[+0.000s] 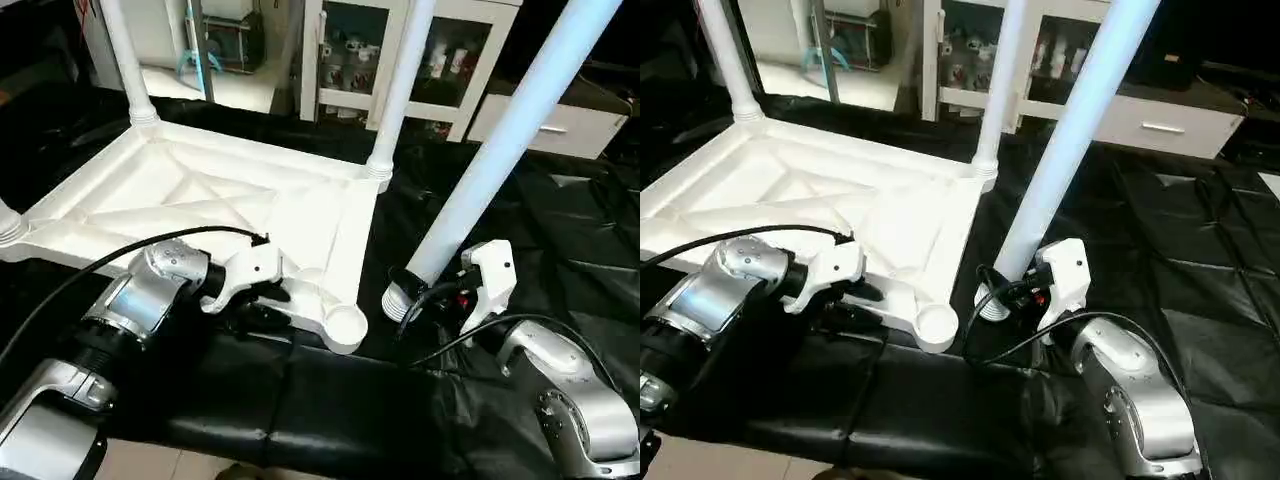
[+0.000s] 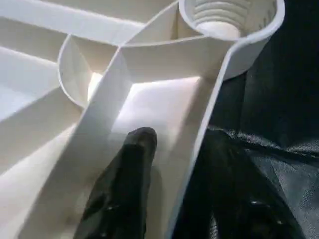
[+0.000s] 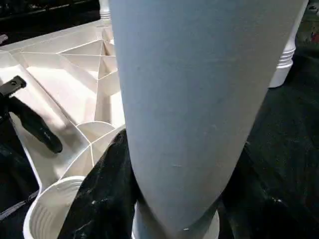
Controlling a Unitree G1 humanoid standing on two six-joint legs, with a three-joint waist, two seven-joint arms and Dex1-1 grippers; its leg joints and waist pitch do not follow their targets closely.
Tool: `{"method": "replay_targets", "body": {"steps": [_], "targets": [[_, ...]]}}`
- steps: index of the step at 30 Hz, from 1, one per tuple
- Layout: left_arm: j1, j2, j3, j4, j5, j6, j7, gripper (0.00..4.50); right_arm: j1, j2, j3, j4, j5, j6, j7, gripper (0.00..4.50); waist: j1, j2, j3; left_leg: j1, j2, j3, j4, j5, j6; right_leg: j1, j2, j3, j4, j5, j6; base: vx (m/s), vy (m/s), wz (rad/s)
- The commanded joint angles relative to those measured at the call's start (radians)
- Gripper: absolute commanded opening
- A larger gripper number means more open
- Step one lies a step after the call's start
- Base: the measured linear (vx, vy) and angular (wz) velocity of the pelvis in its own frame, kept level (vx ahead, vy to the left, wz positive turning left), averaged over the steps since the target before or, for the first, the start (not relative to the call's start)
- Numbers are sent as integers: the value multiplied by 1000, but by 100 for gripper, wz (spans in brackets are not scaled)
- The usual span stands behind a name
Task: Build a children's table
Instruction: Insert table leg to table base
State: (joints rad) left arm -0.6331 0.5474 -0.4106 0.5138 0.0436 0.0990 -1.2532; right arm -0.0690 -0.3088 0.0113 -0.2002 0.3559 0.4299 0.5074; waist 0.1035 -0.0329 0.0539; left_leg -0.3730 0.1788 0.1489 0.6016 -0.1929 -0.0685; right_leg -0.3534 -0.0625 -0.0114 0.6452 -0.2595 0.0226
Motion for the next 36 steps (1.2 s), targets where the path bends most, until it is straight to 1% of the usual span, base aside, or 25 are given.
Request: {"method": "replay_targets", "body": {"steps": [1,2,4,5,6,7,11,12,13,15,18,19,21,22,24,25,26,27,28,29,30,32,33,35,36], "targets": [[-15,11,-10,18,23,-26,-9,139,9,-3,3,-42,8,10,-1,185,1,15,-60,23,44,-6,-84,-140,-26,22,-73,28,-68,109,-228,0,0,0],[-15,11,-10,19,23,-27,-9,139,9,-3,3,-42,8,10,-1,185,1,15,-60,23,44,-6,-84,-138,-25,23,-72,28,-68,113,-226,0,0,0],[-15,15,-9,27,26,-34,-12,124,7,-3,1,-41,7,10,0,185,1,15,-60,23,45,-6,-84,-134,-24,22,-73,28,-66,124,-227,0,0,0],[-15,16,-8,27,25,-31,-14,110,6,-4,1,-39,7,10,0,185,2,15,-60,23,45,-6,-84,-136,-25,21,-73,28,-67,122,-227,0,0,0],[-15,17,-7,29,26,-33,-14,110,5,-5,1,-38,7,10,1,185,2,15,-60,24,45,-6,-85,-139,-26,22,-73,27,-67,118,-228,0,0,0],[-16,17,-6,31,27,-35,-13,97,4,-5,0,-37,7,10,1,185,1,15,-59,23,46,-6,-85,-142,-27,21,-73,27,-67,114,-229,0,0,0],[-15,14,-2,37,36,-40,-16,76,2,-7,1,-37,6,12,4,185,-1,14,-60,21,45,-7,-86,-141,-29,24,-74,28,-67,110,-227,0,0,0],[-15,13,0,38,36,-43,-15,73,2,-7,1,-37,6,13,4,185,-3,4,-59,20,45,-5,-86,-136,-25,24,-73,28,-68,114,-226,0,0,0],[-13,10,6,38,31,-43,-13,62,1,-7,0,-37,5,13,4,185,-6,8,-61,19,44,-6,-84,-117,-18,25,-74,28,-65,130,-228,0,0,0],[-12,7,10,38,27,-43,-12,56,0,-7,0,-36,5,14,5,185,-10,5,-62,15,43,-5,-82,-94,-9,28,-73,28,-63,158,-230,0,0,0],[-2,7,9,26,28,-37,-17,44,-2,-6,2,-35,5,14,5,185,-11,5,-63,15,42,-2,-78,-68,6,28,-72,29,-61,189,-232,0,0,0],[3,5,12,19,27,-34,-12,32,-4,-5,4,-35,4,14,4,185,-10,7,-64,15,42,-1,-76,-61,9,27,-72,28,-59,197,-233,0,0,0],[15,1,20,7,19,-18,-5,21,-6,-1,7,-35,4,14,3,185,-10,6,-66,15,43,1,-74,-44,14,27,-70,28,-57,225,-237,0,0,0],[20,-1,23,-1,18,-14,0,16,-7,0,8,-35,4,15,2,185,-10,9,-67,13,42,1,-72,-29,19,28,-70,28,-54,248,-241,0,0,0],[42,-7,32,-36,11,9,19,11,-10,3,12,-34,2,16,1,185,-12,9,-66,15,44,2,-72,-34,22,25,-69,28,-54,258,-247,0,0,0],[81,-13,41,-98,-8,42,26,5,-18,12,16,-25,0,22,-8,185,-13,10,-66,15,45,2,-72,-43,23,26,-70,27,-54,248,-251,0,0,0],[88,-14,42,-108,-11,46,28,5,-19,13,17,-23,-2,24,-11,185,-15,9,-65,14,46,3,-73,-46,24,25,-69,27,-55,241,-252,0,0,0],[118,-25,48,-162,-26,73,42,3,-31,25,17,-8,-8,30,-30,185,-16,1,-64,16,46,5,-73,-46,29,25,-67,28,-57,229,-252,0,0,0],[127,-31,50,-179,-30,81,49,2,-35,30,16,-1,-10,33,-37,185,-17,3,-65,14,47,5,-73,-42,29,26,-69,28,-54,227,-256,0,0,0],[161,-54,53,-238,-44,106,75,2,-55,51,13,24,-15,44,-66,185,-16,1,-64,16,46,7,-73,-43,32,25,-69,28,-56,204,-255,0,0,0],[167,-59,52,-248,-47,107,79,2,-59,55,12,30,-16,45,-72,185,-19,1,-61,14,46,8,-74,-50,31,22,-69,29,-60,167,-254,0,0,0],[199,-98,49,-281,-52,94,114,2,-86,83,10,64,7,49,-67,185,-19,-9,-58,16,47,11,-76,-62,31,20,-68,30,-64,121,-248,0,0,0],[204,-106,48,-285,-50,95,125,2,-92,87,11,70,16,50,-58,185,-14,-6,-59,18,48,13,-75,-69,33,17,-69,31,-64,101,-244,0,0,0],[211,-126,47,-280,-33,95,163,2,-101,91,19,75,56,63,-9,185,-9,-7,-60,21,48,17,-74,-65,36,14,-67,32,-66,99,-235,0,0,0],[216,-143,54,-278,-30,110,181,2,-112,88,26,80,95,89,42,185,-8,-11,-60,20,47,18,-74,-62,40,15,-66,31,-65,100,-226,0,0,0]]}}
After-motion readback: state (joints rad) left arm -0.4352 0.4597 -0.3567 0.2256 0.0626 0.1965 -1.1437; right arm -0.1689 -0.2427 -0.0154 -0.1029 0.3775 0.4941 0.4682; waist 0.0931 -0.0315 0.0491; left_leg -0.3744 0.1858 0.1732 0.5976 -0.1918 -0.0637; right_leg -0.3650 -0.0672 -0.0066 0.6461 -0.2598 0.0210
